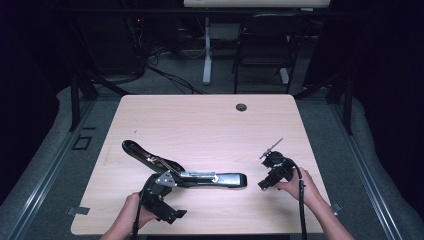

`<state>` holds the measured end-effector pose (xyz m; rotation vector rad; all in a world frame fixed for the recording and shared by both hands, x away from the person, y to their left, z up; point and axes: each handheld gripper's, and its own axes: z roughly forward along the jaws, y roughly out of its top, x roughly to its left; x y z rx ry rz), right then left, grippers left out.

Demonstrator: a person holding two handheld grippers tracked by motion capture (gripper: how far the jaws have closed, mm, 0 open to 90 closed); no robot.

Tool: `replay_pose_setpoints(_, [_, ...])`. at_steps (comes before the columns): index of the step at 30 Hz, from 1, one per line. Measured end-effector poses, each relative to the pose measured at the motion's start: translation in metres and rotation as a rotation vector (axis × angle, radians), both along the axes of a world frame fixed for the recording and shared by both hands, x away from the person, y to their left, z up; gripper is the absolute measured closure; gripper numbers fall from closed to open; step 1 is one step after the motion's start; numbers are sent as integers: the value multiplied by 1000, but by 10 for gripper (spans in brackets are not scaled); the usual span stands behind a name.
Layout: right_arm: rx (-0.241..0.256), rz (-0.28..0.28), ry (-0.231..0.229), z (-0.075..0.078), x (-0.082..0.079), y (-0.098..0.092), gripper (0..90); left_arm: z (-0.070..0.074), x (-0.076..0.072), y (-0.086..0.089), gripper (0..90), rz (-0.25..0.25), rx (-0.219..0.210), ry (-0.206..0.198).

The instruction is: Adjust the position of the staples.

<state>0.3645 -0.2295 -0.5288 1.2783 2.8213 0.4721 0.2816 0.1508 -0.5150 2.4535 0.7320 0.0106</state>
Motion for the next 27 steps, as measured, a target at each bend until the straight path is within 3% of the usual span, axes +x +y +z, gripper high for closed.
replay_pose_setpoints(3, [9, -70, 4, 4, 0, 0, 297, 0, 0, -1, 22, -8, 1, 1])
replay_pose_setpoints(6, [-17, -127, 3, 6, 0, 2, 273, 1, -1, -1, 21, -8, -1, 1])
replay_pose_setpoints(7, [3, -153, 15, 5, -1, 2, 278, 1, -1, -1, 21, -7, -2, -2])
replay_pose_setpoints(13, [-17, -217, 20, 2, -4, 4, 325, 1, -1, -2, 21, -19, 0, -3])
replay_pose_setpoints(17, [-18, -231, 26, 0, -3, 4, 346, 1, -1, -3, 21, -25, 4, -5])
replay_pose_setpoints(18, [2, -250, 11, -2, -4, 6, 351, 1, -1, -3, 21, -25, 4, -6])
replay_pose_setpoints(19, [-22, -233, 18, -1, -2, 5, 357, 1, -1, -3, 21, -26, 4, -6])
replay_pose_setpoints(27, [-66, -221, 2, -9, 0, 11, 391, 1, -1, -3, 21, -28, 8, -9])
